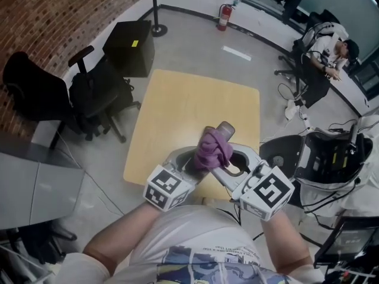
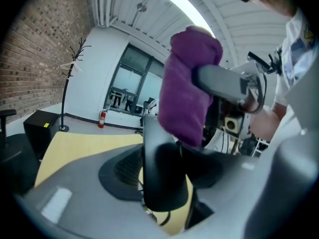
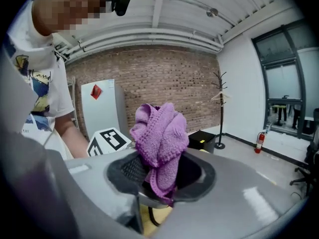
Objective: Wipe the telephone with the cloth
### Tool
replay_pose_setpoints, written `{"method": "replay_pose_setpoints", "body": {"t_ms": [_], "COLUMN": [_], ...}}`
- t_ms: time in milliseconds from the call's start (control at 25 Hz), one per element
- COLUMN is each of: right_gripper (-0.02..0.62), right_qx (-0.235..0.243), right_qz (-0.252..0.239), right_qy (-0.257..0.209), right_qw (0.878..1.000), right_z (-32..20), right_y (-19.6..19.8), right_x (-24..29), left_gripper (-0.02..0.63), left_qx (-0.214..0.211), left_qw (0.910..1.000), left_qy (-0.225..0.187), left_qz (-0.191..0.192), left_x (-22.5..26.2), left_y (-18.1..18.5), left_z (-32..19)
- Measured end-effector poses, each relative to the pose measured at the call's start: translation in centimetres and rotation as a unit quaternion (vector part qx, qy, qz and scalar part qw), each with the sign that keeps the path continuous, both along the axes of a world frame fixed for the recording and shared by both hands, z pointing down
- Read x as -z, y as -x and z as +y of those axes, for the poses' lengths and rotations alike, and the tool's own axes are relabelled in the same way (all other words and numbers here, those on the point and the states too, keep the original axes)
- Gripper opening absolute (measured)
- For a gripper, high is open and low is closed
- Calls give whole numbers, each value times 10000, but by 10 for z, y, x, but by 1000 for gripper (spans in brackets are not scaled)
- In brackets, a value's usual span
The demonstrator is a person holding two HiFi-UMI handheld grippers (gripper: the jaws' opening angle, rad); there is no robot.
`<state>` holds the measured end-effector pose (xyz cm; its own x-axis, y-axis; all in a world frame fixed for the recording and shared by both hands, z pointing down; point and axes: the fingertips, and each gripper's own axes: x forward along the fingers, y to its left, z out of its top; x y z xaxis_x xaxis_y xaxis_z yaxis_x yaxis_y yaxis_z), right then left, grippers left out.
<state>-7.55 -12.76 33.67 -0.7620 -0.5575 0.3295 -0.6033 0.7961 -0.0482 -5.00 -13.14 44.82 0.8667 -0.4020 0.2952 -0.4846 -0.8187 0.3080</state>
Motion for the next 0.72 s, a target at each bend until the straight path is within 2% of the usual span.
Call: {"method": "replay_pose_setpoints", "body": {"t_ms": [160,440,720], "right_gripper": [121,121,121], "right_qx": [64,-540,-936], "right_qz": [187,297,353], "right_qy": [121,42,-11], "right_qw": [9997,9981,9950], "right_z": [5,-24,-53], "right_y": [-1,-54,-96], "right_x": [-17,-10,-5], "left_gripper": [250,249,249], "left_qx": [102,299,316], "left_qw": [9999,9995,9995], "left_qy": [-113,-10,30], "left_qz": [-51,23,83], "left_x": [6,11,18], "left_y": [-1,4,-8], "left_z": [-2,-4,1]}}
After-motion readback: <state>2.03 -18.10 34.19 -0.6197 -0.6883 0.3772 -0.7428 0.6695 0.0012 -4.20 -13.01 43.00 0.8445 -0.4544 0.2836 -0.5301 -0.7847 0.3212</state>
